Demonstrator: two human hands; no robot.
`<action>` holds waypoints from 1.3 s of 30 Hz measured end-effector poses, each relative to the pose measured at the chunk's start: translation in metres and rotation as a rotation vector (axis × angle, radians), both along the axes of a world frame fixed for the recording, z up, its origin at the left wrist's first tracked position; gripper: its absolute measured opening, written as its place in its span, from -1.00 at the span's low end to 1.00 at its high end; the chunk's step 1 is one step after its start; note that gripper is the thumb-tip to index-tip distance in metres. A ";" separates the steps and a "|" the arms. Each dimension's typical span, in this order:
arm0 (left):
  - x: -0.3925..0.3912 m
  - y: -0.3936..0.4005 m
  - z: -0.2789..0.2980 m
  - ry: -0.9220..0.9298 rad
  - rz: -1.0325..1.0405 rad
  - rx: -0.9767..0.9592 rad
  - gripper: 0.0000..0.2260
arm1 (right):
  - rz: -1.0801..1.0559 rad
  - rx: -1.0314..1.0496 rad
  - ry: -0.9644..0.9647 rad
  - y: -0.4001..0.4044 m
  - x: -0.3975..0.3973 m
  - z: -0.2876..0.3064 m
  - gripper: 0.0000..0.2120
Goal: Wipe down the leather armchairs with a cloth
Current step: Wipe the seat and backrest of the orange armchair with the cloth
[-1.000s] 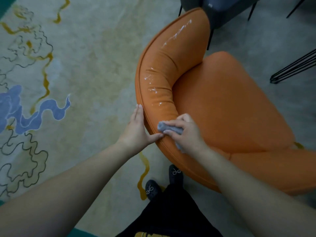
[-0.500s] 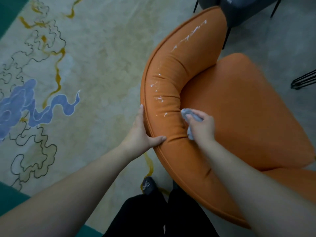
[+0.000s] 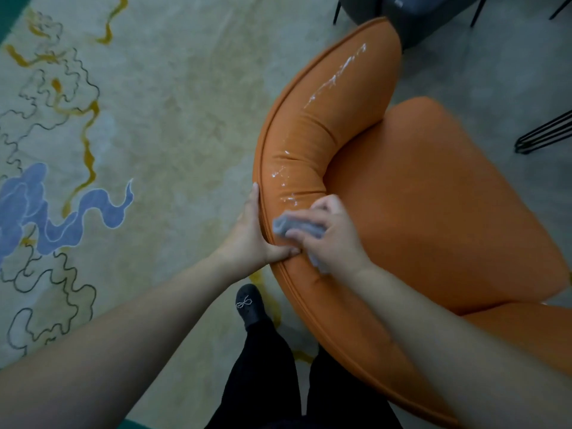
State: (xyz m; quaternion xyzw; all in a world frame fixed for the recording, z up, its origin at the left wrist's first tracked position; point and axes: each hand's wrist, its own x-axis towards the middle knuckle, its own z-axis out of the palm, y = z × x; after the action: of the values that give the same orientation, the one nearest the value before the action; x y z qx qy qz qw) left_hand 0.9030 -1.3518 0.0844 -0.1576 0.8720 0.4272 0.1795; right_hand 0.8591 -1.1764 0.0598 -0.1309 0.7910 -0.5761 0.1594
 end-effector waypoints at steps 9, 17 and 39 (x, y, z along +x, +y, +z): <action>-0.021 -0.026 0.000 -0.046 -0.154 -0.003 0.32 | -0.234 0.018 -0.086 -0.018 -0.019 -0.001 -0.71; -0.059 -0.045 -0.001 -0.003 -0.236 -0.018 0.26 | -0.444 0.014 -0.077 -0.045 -0.029 0.004 -0.75; -0.099 -0.066 -0.003 -0.028 -0.351 0.002 0.27 | -0.514 0.090 -0.057 -0.071 -0.059 0.007 -0.72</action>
State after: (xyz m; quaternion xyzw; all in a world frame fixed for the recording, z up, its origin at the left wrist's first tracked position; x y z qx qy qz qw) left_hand 0.8040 -1.4182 0.0817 -0.0088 0.8832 0.3879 0.2636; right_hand 0.8002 -1.2470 0.0666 0.0976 0.8183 -0.5653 0.0357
